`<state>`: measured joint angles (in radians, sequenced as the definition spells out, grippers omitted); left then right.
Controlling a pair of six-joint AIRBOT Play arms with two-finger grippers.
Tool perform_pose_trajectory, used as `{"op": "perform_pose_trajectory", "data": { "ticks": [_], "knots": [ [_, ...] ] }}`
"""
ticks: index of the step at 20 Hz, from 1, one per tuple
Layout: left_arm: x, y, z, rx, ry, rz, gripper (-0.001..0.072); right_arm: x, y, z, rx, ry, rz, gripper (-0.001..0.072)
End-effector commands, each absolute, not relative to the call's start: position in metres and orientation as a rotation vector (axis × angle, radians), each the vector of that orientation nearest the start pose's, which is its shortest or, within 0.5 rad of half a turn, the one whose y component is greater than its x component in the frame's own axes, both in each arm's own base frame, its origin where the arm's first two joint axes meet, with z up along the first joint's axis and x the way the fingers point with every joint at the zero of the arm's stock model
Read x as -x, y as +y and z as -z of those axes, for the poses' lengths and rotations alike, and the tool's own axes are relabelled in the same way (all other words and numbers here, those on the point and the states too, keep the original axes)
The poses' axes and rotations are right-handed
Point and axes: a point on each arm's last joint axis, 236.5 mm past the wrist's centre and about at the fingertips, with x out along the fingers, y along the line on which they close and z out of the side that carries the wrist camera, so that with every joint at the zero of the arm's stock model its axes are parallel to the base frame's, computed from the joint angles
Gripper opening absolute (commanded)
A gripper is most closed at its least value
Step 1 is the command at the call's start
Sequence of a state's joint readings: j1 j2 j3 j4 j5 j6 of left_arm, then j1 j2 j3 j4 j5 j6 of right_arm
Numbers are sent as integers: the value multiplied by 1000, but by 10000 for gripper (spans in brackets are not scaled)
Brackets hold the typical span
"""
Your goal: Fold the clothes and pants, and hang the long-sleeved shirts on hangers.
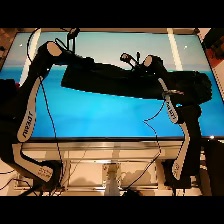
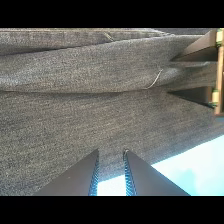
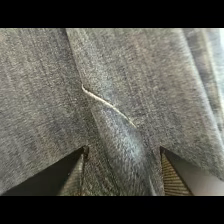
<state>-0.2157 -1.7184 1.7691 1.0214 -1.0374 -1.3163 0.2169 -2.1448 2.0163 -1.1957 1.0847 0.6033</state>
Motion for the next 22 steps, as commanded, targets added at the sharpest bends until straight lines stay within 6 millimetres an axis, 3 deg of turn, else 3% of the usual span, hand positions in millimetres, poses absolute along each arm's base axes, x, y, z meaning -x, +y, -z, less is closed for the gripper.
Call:
{"op": "perform_pose_trajectory", "data": {
  "ticks": [1, 2, 3, 6, 12, 13, 15, 19, 21, 22],
  "knots": [
    [-521, -222, -81, 159, 937, 611, 171, -569, 195, 108, 580, 976, -852, 367],
    [-521, -222, -81, 159, 937, 611, 171, -576, 195, 104, 587, 950, -839, 174],
    [-521, -222, -81, 159, 937, 611, 171, -586, 196, 95, 592, 908, -818, 34],
    [-521, -223, -81, 159, 937, 612, 171, -629, 195, 59, 587, 729, -694, 32],
    [-519, -226, -81, 161, 938, 619, 171, -708, 177, -9, 395, 361, -381, 34],
    [-519, -227, -81, 160, 938, 620, 170, -716, 169, -16, 365, 317, -341, 79],
    [-518, -229, -81, 158, 939, 624, 171, -721, 162, -18, 301, 302, -313, 395],
    [-518, -229, -81, 157, 939, 624, 170, -721, 159, -21, 294, 301, -309, 415],
    [-518, -229, -81, 157, 939, 624, 170, -720, 159, -37, 293, 284, -309, 406],
    [-518, -229, -81, 157, 939, 624, 170, -717, 160, -48, 293, 281, -316, 312]
  ]
}}
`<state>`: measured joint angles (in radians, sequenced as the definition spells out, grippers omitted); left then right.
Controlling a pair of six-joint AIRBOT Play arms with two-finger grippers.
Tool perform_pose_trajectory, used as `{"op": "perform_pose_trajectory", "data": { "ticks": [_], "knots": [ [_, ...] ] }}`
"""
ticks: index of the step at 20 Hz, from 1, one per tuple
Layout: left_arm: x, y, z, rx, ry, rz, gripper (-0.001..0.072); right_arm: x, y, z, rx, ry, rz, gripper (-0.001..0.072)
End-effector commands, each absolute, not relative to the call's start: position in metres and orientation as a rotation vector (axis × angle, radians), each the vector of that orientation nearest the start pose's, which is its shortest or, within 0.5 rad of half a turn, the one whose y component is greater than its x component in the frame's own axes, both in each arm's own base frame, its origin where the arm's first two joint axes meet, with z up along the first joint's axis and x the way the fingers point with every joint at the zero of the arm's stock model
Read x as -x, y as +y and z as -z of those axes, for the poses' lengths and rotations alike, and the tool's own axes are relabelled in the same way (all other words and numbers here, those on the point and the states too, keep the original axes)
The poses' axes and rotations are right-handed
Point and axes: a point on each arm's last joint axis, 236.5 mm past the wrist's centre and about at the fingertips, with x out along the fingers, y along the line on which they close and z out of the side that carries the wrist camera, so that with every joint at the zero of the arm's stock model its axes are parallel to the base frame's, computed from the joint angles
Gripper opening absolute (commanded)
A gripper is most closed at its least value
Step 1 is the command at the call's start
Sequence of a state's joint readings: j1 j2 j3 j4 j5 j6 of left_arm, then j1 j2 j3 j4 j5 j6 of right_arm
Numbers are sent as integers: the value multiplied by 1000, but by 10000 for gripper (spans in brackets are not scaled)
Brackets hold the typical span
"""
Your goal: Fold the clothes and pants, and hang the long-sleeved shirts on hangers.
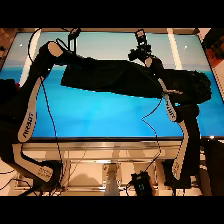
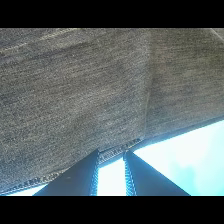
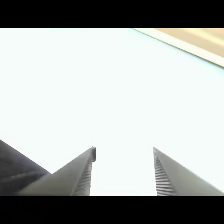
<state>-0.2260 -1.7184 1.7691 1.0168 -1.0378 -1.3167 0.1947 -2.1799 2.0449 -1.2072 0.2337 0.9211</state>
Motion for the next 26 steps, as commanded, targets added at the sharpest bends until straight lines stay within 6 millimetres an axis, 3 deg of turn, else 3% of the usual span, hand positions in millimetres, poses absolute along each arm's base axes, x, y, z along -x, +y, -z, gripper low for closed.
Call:
{"op": "perform_pose_trajectory", "data": {
  "ticks": [1, 2, 4, 5, 8, 12, 14, 18, 20, 24, 25, 26],
  "knots": [
    [-518, -229, -81, 157, 939, 624, 170, -712, 159, -62, 308, 291, -330, 101],
    [-518, -229, -81, 157, 939, 624, 143, -703, 159, -73, 320, 319, -353, 32],
    [-516, -232, -80, 154, 945, 630, 41, -680, 145, -88, 268, 433, -384, 30],
    [-514, -235, -80, 151, 947, 637, 12, -667, 127, -92, 149, 524, -361, 28],
    [-506, -253, -81, 134, 947, 667, 11, -635, 48, -82, -120, 746, -247, 27],
    [-485, -294, -81, 97, 952, 742, 11, -584, -49, -67, -344, 908, -203, 28],
    [-471, -318, -81, 77, 955, 785, 12, -557, -87, -62, -441, 960, -213, 27],
    [-451, -360, -77, 115, 972, 813, 12, -509, -161, -62, -649, 980, -186, 29],
    [-449, -376, -78, 130, 951, 819, 12, -475, -199, -61, -721, 1000, -160, 29],
    [-439, -400, -79, 164, 943, 858, 12, -428, -276, -71, -999, 826, -99, 32],
    [-437, -404, -80, 179, 944, 867, 12, -411, -289, -60, -1048, 830, -66, 55],
    [-437, -405, -81, 180, 939, 868, 13, -395, -302, -47, -1115, 827, -22, 180]
  ]
}}
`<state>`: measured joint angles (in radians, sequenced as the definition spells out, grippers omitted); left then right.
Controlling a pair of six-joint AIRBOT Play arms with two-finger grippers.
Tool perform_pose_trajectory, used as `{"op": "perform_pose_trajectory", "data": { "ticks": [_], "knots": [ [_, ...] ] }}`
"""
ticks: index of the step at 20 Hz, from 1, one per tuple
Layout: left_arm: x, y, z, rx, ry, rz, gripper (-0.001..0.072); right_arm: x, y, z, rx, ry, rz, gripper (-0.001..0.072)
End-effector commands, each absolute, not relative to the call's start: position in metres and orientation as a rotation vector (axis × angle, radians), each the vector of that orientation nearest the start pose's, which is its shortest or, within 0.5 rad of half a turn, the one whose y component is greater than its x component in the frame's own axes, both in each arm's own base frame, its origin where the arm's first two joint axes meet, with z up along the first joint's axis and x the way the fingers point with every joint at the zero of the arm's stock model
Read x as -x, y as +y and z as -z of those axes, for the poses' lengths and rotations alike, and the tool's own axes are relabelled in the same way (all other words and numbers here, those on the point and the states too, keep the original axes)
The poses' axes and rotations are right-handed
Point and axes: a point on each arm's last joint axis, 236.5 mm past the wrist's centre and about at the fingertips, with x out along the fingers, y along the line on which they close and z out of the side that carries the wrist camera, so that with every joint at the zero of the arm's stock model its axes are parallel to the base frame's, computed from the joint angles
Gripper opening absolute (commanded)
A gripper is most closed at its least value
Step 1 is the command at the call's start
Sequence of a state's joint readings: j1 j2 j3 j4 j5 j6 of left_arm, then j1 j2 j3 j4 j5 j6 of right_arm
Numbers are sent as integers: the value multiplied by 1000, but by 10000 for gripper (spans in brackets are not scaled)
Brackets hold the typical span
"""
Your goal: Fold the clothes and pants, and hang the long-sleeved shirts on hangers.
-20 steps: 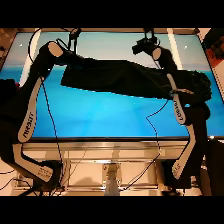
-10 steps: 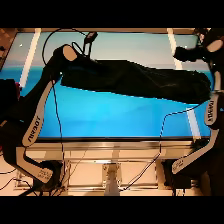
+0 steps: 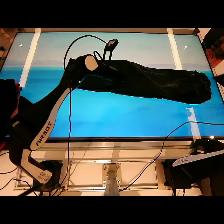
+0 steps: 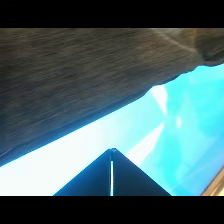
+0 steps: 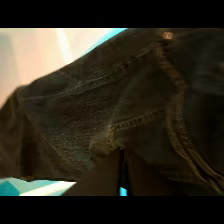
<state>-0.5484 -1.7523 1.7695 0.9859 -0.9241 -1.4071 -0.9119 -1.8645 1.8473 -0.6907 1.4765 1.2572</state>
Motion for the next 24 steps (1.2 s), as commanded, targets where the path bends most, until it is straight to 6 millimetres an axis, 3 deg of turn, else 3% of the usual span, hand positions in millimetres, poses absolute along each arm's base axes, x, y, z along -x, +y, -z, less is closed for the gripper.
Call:
{"op": "perform_pose_trajectory", "data": {
  "ticks": [1, 2, 3, 4, 5, 6, 8, 13, 19, 22, 24],
  "knots": [
    [-437, -407, -81, 180, 936, 869, 29, -382, -311, -32, -1179, 825, 20, 362],
    [-438, -407, -82, 182, 929, 866, 93, -367, -317, -13, -1257, 839, 69, 421],
    [-440, -407, -83, 186, 919, 864, 240, -357, -319, 5, -1305, 858, 108, 431],
    [-441, -408, -84, 189, 912, 862, 376, -347, -320, 25, -1347, 885, 154, 503],
    [-443, -408, -85, 191, 906, 860, 406, -341, -319, 43, -1379, 915, 198, 571],
    [-443, -408, -86, 193, 902, 859, 406, -340, -319, 55, -1408, 930, 233, 616],
    [-443, -409, -86, 193, 900, 860, 406, -346, -319, 66, -1413, 937, 254, 621],
    [-434, -421, -80, 195, 918, 882, 407, -387, -320, 75, -1317, 889, 310, 621],
    [-429, -453, -71, 354, 943, 913, 407, -426, -315, 80, -1252, 846, 364, 621],
    [-427, -461, -65, 375, 955, 918, 413, -422, -315, 85, -1254, 870, 395, 621],
    [-426, -461, -65, 375, 954, 919, 413, -407, -317, 93, -1229, 923, 411, 621]
  ]
}}
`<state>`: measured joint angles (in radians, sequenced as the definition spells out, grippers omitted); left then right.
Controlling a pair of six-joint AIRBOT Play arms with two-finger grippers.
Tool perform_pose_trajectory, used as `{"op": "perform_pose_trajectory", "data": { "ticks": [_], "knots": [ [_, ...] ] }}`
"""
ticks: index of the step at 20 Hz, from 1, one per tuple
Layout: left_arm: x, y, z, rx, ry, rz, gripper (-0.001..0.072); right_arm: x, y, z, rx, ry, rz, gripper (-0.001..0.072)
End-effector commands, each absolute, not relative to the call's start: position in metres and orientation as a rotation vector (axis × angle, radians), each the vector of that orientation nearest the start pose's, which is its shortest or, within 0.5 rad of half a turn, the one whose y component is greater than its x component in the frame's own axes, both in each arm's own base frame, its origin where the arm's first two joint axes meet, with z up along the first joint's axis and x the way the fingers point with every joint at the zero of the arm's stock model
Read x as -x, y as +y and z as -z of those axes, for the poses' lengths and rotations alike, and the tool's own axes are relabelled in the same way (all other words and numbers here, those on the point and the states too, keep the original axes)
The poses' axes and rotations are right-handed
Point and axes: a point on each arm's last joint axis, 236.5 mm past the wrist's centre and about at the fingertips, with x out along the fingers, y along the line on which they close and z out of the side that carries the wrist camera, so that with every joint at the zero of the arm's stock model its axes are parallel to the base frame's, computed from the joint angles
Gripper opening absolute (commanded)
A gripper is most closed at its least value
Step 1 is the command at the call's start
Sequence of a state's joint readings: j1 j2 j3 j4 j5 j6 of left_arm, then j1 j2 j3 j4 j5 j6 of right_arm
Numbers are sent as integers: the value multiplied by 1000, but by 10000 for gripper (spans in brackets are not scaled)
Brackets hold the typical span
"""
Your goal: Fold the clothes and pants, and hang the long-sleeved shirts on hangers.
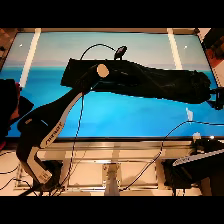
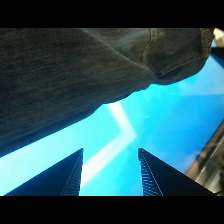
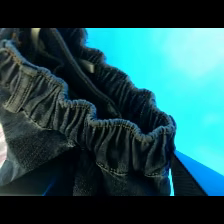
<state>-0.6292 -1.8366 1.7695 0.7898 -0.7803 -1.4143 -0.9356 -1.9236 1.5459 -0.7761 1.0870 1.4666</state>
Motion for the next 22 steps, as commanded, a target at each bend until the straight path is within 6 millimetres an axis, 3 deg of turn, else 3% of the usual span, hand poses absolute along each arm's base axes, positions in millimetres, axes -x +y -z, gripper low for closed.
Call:
{"op": "perform_pose_trajectory", "data": {
  "ticks": [1, 5, 10, 13, 14, 16, 17, 20, 22],
  "knots": [
    [-426, -461, -65, 375, 955, 919, 413, -399, -320, 96, -1222, 943, 423, 620],
    [-425, -463, -66, 385, 957, 924, 413, -395, -322, 103, -1272, 940, 434, 610],
    [-425, -463, -66, 385, 957, 924, 413, -418, -287, 131, -1361, 969, 312, 607],
    [-425, -463, -67, 386, 957, 923, 412, -422, -284, 130, -1286, 1002, 286, 240],
    [-425, -463, -67, 386, 957, 924, 412, -423, -281, 123, -1288, 1010, 260, 34],
    [-422, -465, -68, 393, 960, 930, 391, -420, -270, 101, -1261, 1054, 171, 29],
    [-420, -468, -68, 398, 962, 935, 361, -416, -267, 92, -1240, 1078, 153, 28],
    [-409, -480, -72, 409, 966, 959, 98, -384, -268, 75, -1110, 1192, 190, 28],
    [-399, -495, -77, 420, 948, 979, 12, -371, -267, 55, -1080, 1192, 200, 28]
  ]
}}
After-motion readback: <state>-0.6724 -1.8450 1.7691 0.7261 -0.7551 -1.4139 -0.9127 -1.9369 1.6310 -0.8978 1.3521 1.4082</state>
